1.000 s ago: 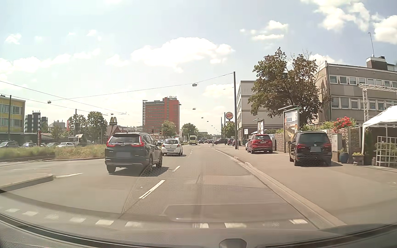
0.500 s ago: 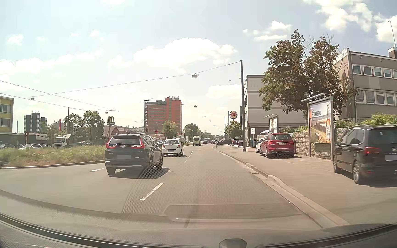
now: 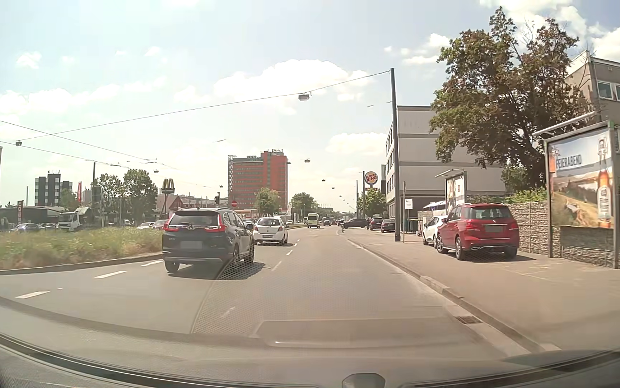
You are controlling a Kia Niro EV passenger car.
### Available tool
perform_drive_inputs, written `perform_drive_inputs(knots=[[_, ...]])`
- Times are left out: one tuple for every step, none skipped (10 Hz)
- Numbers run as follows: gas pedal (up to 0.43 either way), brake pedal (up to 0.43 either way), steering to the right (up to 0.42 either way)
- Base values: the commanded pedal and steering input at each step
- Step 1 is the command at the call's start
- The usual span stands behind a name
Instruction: Follow the waypoints while adhering to traffic rules and regulations
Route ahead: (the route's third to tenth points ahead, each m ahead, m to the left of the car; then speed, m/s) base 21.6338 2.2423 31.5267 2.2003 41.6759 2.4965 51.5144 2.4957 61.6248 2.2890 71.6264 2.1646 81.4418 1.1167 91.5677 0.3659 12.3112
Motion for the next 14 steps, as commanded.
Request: perform_drive_inputs(knots=[[0.047, 0.030, -0.007], [0.047, 0.030, -0.007], [0.047, 0.030, -0.007], [0.047, 0.030, -0.007], [0.047, 0.030, -0.007], [0.059, 0.030, -0.007], [0.059, 0.030, -0.007], [0.059, 0.030, -0.007], [0.059, 0.030, -0.007], [0.059, 0.030, -0.007], [0.059, 0.030, -0.006], [0.059, 0.030, -0.006], [0.059, 0.030, -0.006], [0.059, 0.030, -0.006]])
